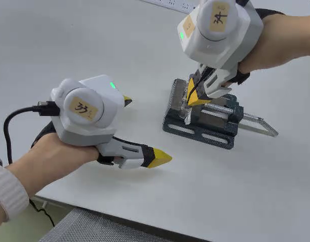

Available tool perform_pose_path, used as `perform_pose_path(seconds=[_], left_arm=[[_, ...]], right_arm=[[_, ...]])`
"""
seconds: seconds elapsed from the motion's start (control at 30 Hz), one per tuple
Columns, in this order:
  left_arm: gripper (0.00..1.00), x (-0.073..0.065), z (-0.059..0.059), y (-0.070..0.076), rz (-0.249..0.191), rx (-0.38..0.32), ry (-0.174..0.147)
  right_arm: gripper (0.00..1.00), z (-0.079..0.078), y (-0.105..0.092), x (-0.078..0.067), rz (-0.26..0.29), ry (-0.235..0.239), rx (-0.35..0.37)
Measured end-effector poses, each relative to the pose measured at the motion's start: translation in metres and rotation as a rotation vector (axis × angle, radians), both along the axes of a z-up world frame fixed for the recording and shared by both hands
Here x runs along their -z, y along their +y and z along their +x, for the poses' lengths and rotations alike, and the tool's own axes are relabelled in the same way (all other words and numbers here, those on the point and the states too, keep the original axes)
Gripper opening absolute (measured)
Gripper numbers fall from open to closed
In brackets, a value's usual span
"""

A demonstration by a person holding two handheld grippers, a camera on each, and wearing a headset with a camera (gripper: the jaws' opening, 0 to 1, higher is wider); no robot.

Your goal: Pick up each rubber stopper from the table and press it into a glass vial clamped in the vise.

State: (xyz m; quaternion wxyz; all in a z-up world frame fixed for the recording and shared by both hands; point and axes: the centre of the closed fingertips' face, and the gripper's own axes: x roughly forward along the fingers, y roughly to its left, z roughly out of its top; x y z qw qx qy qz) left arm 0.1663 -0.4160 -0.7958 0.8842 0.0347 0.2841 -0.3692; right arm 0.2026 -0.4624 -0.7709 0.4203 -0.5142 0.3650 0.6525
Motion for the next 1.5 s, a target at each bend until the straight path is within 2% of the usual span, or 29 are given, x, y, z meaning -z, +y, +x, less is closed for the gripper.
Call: perform_pose_path(seconds=[0.37,0.47,0.63,0.77,0.97,1.13,1.23,1.5], left_arm=[[0.89,0.0003,0.0012,0.0004,-0.004,-0.004,-0.004],[0.89,0.0000,0.0015,-0.0004,-0.004,-0.003,-0.003],[0.89,-0.0004,0.0024,-0.0004,-0.007,-0.005,-0.006],[0.89,-0.0005,0.0027,0.0001,-0.007,-0.006,-0.007],[0.89,-0.0005,0.0030,0.0017,-0.007,-0.010,-0.008],[0.89,-0.0007,0.0023,0.0008,-0.008,-0.008,-0.009],[0.89,-0.0008,0.0022,0.0002,-0.007,-0.006,-0.007],[0.89,-0.0031,0.0035,0.0014,0.002,-0.002,-0.010]], right_arm=[[0.00,0.0027,0.0013,0.0015,-0.002,-0.017,-0.011],[0.00,0.0019,0.0026,0.0018,-0.022,-0.052,-0.053],[0.00,0.0028,0.0033,0.0019,-0.027,-0.054,-0.051],[0.00,0.0021,0.0036,0.0036,-0.066,-0.082,-0.085],[0.00,0.0020,0.0034,0.0036,-0.086,-0.076,-0.050],[0.00,0.0014,0.0003,0.0034,-0.055,-0.035,0.022],[0.00,0.0005,0.0003,0.0014,-0.042,-0.023,0.034],[0.00,0.0019,0.0005,0.0010,-0.021,-0.028,0.036]])
